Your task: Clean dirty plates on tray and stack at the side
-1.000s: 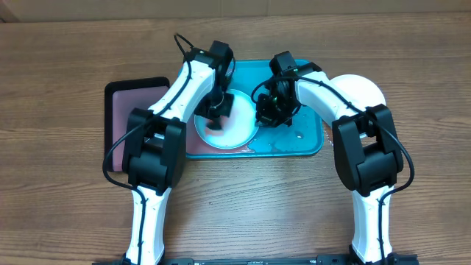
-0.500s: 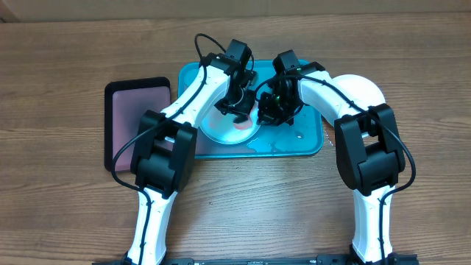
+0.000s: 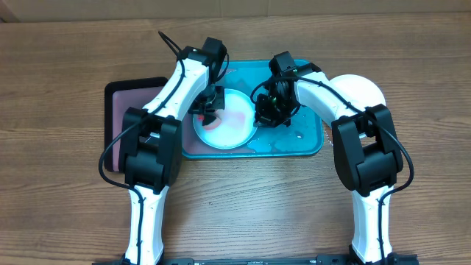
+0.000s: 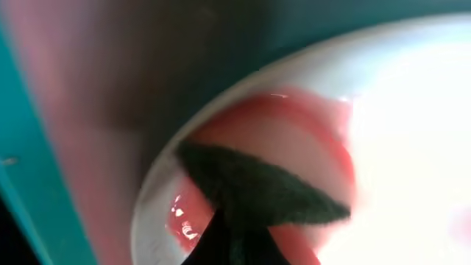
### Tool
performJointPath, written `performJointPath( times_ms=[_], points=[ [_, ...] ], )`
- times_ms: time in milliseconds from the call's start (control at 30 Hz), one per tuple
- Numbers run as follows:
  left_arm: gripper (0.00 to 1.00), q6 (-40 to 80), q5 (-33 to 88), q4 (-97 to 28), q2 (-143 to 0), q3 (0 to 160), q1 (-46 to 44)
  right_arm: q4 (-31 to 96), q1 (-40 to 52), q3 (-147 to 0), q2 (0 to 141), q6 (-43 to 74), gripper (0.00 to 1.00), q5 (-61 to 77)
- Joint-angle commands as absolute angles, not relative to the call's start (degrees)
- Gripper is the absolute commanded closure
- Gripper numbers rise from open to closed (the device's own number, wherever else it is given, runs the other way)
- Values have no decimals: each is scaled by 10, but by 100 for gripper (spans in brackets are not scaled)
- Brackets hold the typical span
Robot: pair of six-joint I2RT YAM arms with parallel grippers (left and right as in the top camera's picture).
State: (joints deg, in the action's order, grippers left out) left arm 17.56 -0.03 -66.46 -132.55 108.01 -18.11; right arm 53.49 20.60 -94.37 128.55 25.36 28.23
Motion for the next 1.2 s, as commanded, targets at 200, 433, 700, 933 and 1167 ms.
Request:
performJointPath(
  times_ms=[200,433,700,933,1167],
  points=[
    [96,-37,255,-659,-1338,1074,-206,532,201,-941,1288,252,96,279],
    [96,43,229,-565,-1338,1074,-199,532,201,-941,1288,252,96,279],
    [96,269,-154,-601,-1338,1074,-199,534,201,-941,1288,252,96,278],
    [96,249,-166,-691,-1338,1074,-200,541,201,-941,1288,252,96,264],
    [96,-92,234,-721,-1338,1074,-200,541,201,-941,1288,252,96,264]
  ],
)
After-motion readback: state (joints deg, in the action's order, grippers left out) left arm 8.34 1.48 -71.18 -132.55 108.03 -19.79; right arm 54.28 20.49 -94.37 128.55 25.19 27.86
